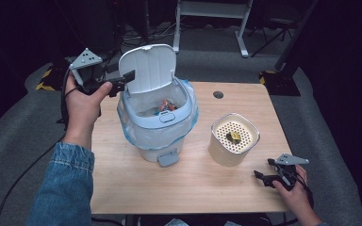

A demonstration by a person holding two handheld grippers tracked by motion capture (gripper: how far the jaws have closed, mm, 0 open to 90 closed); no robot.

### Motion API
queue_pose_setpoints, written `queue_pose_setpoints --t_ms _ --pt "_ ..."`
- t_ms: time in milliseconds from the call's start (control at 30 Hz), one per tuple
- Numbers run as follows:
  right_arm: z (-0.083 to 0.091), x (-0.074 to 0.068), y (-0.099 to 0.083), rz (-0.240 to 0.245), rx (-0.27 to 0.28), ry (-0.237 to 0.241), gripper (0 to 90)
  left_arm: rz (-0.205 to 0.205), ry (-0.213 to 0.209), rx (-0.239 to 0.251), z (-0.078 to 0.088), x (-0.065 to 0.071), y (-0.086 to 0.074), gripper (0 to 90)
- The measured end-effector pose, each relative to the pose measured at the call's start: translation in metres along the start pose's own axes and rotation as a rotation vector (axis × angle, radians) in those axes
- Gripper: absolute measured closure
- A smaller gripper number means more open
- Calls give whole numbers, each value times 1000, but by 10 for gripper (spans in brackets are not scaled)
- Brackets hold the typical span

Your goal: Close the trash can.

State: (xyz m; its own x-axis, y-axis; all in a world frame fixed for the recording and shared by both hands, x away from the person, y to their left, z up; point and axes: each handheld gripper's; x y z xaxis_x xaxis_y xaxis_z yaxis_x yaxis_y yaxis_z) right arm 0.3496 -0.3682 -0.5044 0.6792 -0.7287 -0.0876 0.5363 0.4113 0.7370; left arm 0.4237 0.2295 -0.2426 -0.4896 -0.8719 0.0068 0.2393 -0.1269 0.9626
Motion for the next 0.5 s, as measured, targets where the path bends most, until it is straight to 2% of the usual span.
queue_pose_setpoints --t_ms 133,500 --pt "0 0 0 0 0 0 151 7 -29 -3 5 2 -1 386" --pt "0 0 0 0 0 -1 151 -52 -68 -59 19 30 -8 342"
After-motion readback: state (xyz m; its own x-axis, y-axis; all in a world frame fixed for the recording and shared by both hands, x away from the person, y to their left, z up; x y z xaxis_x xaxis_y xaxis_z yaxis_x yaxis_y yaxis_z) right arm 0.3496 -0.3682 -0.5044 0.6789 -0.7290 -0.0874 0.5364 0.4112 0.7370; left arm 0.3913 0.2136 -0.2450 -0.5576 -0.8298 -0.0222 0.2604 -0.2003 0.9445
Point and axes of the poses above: each handheld gripper's, and its own axes: z roughly backward along the jaws, y roughly out of its top, x roughly to its right, and after that the axes turned 8 degrees about y, right-handed
